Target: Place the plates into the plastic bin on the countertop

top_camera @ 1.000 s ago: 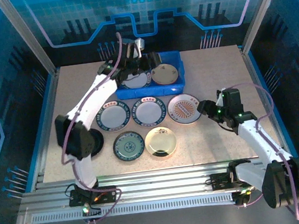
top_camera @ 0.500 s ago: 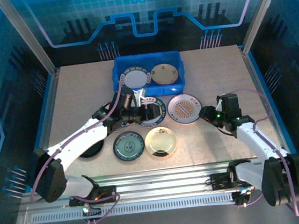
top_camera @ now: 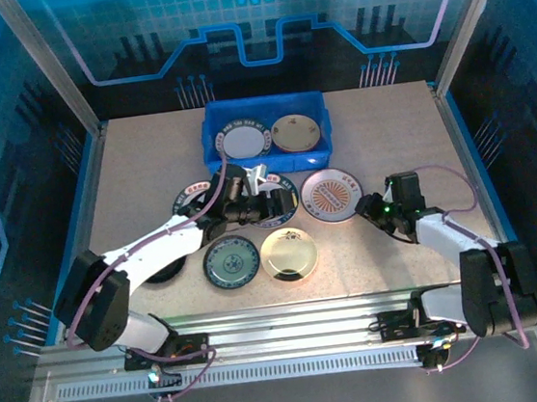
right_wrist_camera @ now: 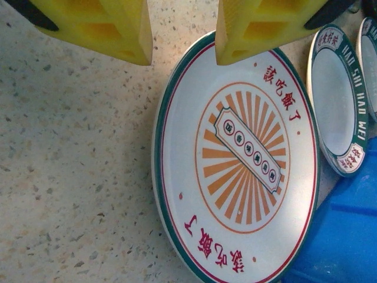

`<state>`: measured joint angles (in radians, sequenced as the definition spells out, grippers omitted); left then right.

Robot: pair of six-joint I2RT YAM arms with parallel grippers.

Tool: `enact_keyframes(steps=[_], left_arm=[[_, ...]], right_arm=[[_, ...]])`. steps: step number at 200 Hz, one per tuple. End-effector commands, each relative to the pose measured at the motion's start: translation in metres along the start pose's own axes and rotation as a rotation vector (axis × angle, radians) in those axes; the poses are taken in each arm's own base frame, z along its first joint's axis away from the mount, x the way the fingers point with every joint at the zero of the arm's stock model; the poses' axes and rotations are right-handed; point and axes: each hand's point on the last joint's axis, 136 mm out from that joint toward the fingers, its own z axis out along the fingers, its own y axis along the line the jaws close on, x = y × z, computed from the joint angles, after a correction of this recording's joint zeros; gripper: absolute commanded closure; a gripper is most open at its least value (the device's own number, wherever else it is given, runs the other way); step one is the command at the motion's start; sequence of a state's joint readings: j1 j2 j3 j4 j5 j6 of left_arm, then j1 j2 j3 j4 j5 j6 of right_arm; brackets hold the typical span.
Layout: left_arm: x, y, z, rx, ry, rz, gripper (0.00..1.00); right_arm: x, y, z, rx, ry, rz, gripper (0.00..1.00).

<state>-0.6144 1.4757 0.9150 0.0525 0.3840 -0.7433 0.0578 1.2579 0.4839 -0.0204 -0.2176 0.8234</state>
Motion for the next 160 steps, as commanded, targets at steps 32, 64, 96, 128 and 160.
enact_keyframes(steps=[32, 64, 96, 128, 160], left_arm=[[-0.004, -0.001, 0.008, 0.033, 0.008, -0.018, 0.39], [-0.003, 0.002, 0.011, 0.026, 0.011, -0.022, 0.39], [-0.002, 0.006, 0.015, 0.018, 0.024, -0.035, 0.39], [-0.001, 0.01, 0.018, 0.011, 0.03, -0.044, 0.4], [-0.001, 0.011, 0.02, 0.005, 0.03, -0.047, 0.4]], right_arm=[[0.0, -0.004, 0.014, -0.01, 0.01, 0.029, 0.66], [-0.001, -0.003, 0.021, -0.022, 0.019, 0.042, 0.67], [-0.002, -0.002, 0.03, -0.031, 0.03, 0.051, 0.69], [-0.003, -0.001, 0.038, -0.043, 0.036, 0.063, 0.71], [-0.004, 0.001, 0.041, -0.053, 0.031, 0.069, 0.72]])
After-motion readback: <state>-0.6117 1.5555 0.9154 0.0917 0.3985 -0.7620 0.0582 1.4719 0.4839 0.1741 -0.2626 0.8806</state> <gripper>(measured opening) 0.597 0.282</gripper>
